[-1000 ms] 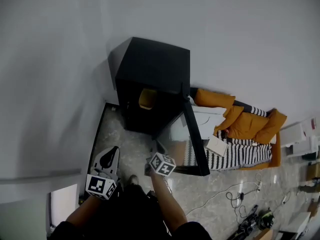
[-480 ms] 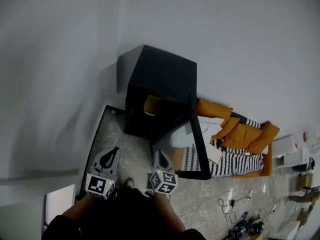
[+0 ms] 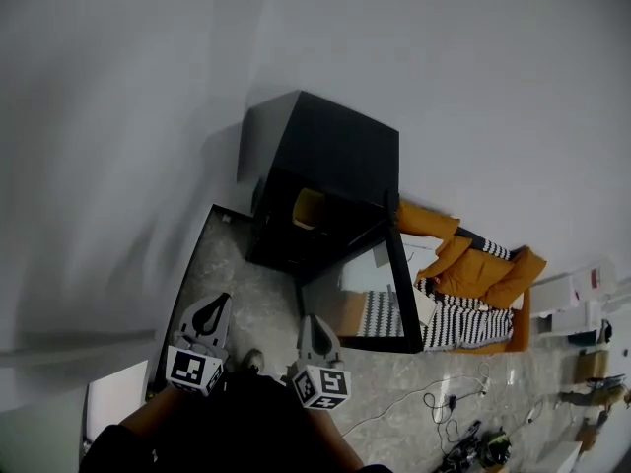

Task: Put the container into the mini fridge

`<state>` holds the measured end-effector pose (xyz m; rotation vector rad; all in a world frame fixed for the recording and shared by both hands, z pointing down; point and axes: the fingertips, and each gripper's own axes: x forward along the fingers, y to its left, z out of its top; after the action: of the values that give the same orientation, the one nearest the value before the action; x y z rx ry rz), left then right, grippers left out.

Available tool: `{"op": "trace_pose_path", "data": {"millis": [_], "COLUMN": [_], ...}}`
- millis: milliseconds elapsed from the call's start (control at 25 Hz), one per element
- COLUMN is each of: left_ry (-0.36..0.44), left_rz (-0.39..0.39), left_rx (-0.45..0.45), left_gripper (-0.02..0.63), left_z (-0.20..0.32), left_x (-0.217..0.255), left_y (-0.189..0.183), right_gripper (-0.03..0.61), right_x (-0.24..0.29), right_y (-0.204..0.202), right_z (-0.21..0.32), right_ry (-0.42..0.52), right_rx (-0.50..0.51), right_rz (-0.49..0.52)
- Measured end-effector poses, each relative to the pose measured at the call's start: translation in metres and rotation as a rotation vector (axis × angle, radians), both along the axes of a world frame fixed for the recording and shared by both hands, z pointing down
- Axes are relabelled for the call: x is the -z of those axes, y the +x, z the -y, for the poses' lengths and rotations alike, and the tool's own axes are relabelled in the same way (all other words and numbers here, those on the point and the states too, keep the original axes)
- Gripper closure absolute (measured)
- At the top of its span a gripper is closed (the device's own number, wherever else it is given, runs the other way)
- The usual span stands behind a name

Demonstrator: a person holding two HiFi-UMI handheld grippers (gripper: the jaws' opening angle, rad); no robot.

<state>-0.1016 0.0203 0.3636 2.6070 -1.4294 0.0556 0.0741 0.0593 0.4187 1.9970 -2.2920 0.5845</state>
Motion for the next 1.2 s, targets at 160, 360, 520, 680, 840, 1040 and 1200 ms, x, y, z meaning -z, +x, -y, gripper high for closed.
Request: {"op": "trace_pose_path", "data": {"millis": [160, 360, 520, 680, 840, 1040, 1200], "left_ry": [0.014, -0.013, -0.004, -0.003, 0.001, -0.001, 0.001], "left_rz": [-0.012, -0.015, -0.020, -0.021, -0.022, -0.022, -0.023], "left_rx": [-0.015, -0.040, -0.049, -0.056, -0.056, -0.053, -0.051], "left_gripper": [0.609, 0.609, 0.609, 0.609, 0.609, 0.609, 0.609], "left_z": [-0.006, -0.009, -0.008, -0.008, -0.009, -0.008, -0.010], "left_x": [-0.002, -0.009, -0.008, -0.008, -0.006, -0.008, -0.007], "left_y": [-0.003, 0.001, 0.003, 0.003, 0.003, 0.003, 0.003], "right_gripper": [0.577, 0.577, 0.577, 0.577, 0.577, 0.577, 0.577], "right_x": [0.000, 0.002, 0.002, 0.001, 0.001, 0.000, 0.002], "right_y": [-0.008, -0.012, -0.013, -0.014, -0.015, -0.016, -0.015], "right_z": [-0.005, -0.011, -0.014, -0.014, -0.014, -0.013, -0.014], "right_ry": [-0.002, 0.026, 0.031, 0.027, 0.029, 0.030, 0.034], "right_rx": [-0.003, -0.025, -0.023, -0.024, -0.019, -0.016, -0.022], "right_rz": [0.016, -0.001, -0.003, 0.005, 0.001, -0.002, -0.004]}}
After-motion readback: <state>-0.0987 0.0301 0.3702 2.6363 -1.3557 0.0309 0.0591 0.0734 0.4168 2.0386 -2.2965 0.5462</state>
